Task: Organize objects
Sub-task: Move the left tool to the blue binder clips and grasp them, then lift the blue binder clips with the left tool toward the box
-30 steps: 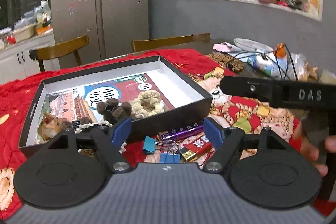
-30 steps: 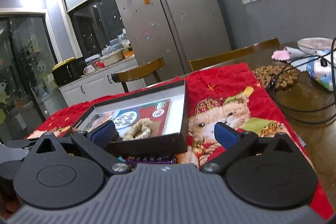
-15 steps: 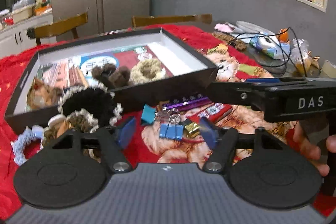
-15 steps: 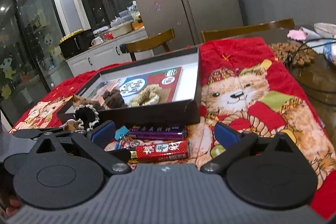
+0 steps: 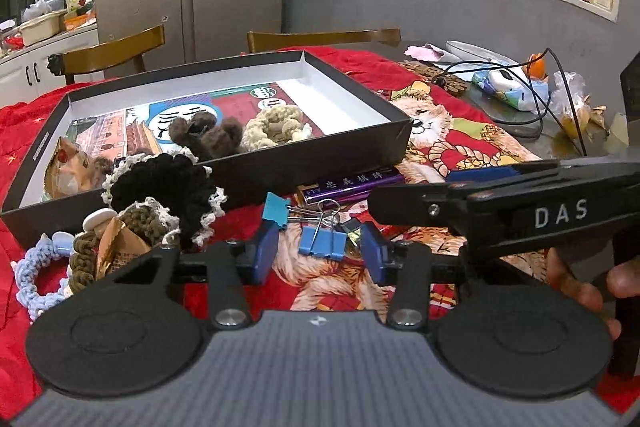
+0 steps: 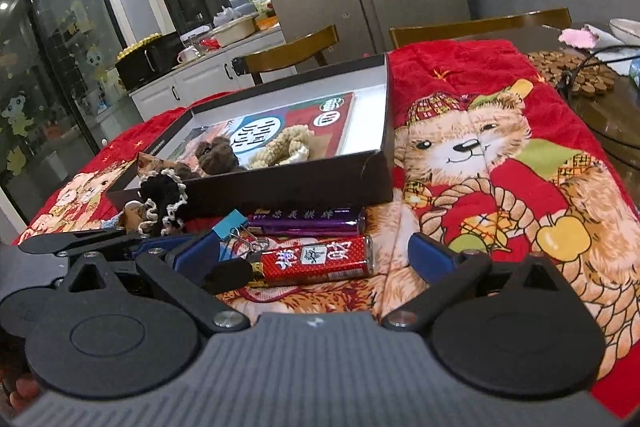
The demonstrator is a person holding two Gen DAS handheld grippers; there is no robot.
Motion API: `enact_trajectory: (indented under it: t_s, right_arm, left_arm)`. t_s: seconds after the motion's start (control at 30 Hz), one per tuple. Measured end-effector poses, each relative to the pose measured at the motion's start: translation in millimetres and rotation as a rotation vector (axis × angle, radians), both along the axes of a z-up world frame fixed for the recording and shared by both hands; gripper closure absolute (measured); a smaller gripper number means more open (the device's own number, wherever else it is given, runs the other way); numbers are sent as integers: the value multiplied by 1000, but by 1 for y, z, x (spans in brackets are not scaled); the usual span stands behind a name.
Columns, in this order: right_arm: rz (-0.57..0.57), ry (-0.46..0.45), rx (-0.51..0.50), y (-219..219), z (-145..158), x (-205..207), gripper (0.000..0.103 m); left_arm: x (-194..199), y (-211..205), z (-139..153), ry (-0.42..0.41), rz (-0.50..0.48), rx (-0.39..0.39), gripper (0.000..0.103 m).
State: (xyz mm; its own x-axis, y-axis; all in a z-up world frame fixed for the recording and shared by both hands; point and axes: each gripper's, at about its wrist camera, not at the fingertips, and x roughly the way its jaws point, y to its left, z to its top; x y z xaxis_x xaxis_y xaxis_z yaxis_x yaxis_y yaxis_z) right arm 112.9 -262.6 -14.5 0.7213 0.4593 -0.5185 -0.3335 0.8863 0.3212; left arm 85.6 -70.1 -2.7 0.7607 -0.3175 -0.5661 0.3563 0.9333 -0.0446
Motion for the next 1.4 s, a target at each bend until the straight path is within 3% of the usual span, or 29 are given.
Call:
enact_trajectory:
  t_s: [0.23,0.27,0.57,0.7,0.87,1.07,1.4]
  right_arm:
    - [0,0,12,-1,-1,0,0]
    - [-1,-1,16,-1,-1,0,0]
    - [-1,-2,23,-2,0,2,0]
    - [-6,0,28,-2,-2,2,0]
    - [-20,2,42,-4,-2,2,0]
    - [-29,3,48,-4,-2,2,0]
    - [-2,10,49,0,-3,2,0]
  left_arm:
    - [3,-1,-2,1,18,10,52]
    - [7,-2,-4,21,33,25,57]
    - [9,-3,-5,16,57,49,62]
    - [8,-2,-5,10,65,48,71]
    - [6,5,-4,11,96,21,71]
    - [-15,8,-2,-31,147,60,71]
    - [-26,19,1,-47,218,44,71]
